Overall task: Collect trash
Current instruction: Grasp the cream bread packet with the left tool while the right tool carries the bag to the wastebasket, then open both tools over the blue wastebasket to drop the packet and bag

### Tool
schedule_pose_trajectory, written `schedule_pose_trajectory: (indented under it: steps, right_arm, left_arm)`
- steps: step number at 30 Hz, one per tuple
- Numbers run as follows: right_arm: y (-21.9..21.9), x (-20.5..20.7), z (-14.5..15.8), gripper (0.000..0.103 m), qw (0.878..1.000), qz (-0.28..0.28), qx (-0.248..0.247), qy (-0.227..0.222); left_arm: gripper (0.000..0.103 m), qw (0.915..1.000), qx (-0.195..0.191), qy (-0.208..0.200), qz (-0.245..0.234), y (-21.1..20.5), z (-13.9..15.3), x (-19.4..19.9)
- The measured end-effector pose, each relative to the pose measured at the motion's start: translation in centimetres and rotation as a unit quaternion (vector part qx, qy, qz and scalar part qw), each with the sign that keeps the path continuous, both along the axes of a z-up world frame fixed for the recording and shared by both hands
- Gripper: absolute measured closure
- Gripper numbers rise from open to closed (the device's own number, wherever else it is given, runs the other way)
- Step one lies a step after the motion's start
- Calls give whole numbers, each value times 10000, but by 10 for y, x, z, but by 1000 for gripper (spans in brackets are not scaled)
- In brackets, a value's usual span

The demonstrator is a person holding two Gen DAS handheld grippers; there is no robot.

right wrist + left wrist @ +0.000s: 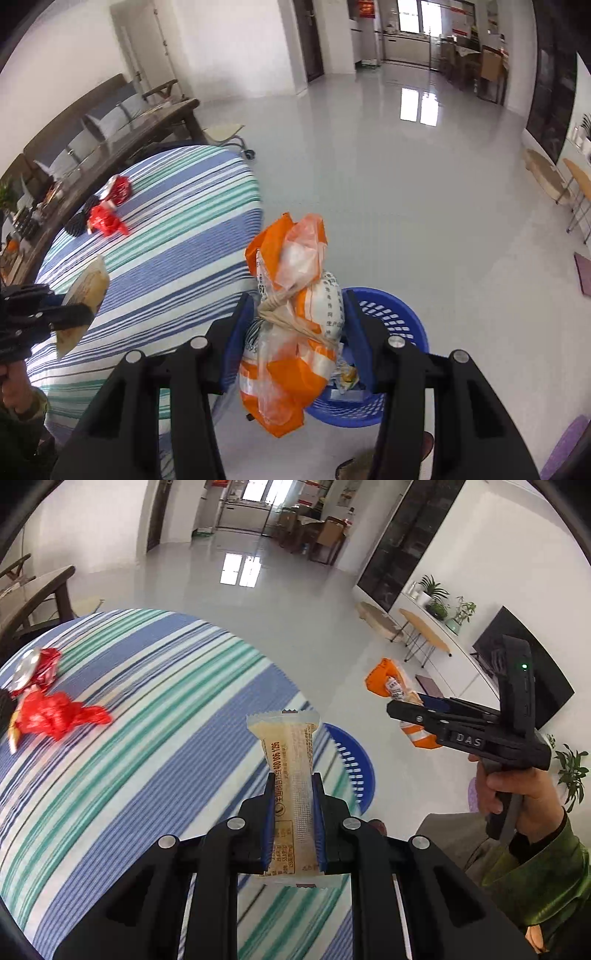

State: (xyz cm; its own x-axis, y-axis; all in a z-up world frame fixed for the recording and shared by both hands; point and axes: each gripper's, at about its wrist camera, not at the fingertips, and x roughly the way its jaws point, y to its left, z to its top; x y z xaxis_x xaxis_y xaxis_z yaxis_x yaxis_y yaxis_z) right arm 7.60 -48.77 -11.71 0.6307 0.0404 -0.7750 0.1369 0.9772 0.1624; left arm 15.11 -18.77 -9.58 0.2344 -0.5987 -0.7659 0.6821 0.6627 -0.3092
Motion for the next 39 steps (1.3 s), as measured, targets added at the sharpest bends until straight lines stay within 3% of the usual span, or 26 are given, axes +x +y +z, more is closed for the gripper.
schedule_pose_trajectory:
  steps: [6,11,21,22,23,24,25,27,29,33,39]
  right_arm:
    - [-57,-3,-33,55,9987,-479,-120,105]
    - [-87,-5,-50,55,9974,-665,225,185]
    - [-111,3,-60,52,9944,-781,680,229]
    - [-115,4,-61,50,9940,-819,692,212]
    - [-118,4,-61,38,9933,-876,728,179]
    - [-122,2,-60,34,9925,-922,797,129]
    - [-124,1,-57,34,9918,-957,838,82]
    - [-124,-3,-51,33,9917,-997,811,-9]
    - [-125,-7,-46,31,9916,-1051,745,-100]
    - [-116,-14,-35,16,9912,-1138,613,-275]
    - [-74,-21,-24,5,9915,-1240,-72,-380]
  left_arm:
    - [86,9989,95,4,-465,-92,-8,-16]
    - [86,9974,337,19,-637,-149,-30,-19]
    - [84,9950,780,-10,-622,-205,-70,-5]
    - [79,9948,819,-45,-596,-207,-72,-4]
    - [72,9948,843,-79,-568,-209,-74,-3]
    - [57,9949,845,-96,-549,-211,-75,-3]
    - [47,9953,816,-127,-512,-212,-74,-2]
    - [37,9960,740,-225,-448,-208,-68,-2]
    - [31,9966,648,-324,-394,-201,-58,-4]
    - [14,9964,482,-638,-273,-177,-29,-11]
    - [7,9933,647,-958,89,-101,-18,-25]
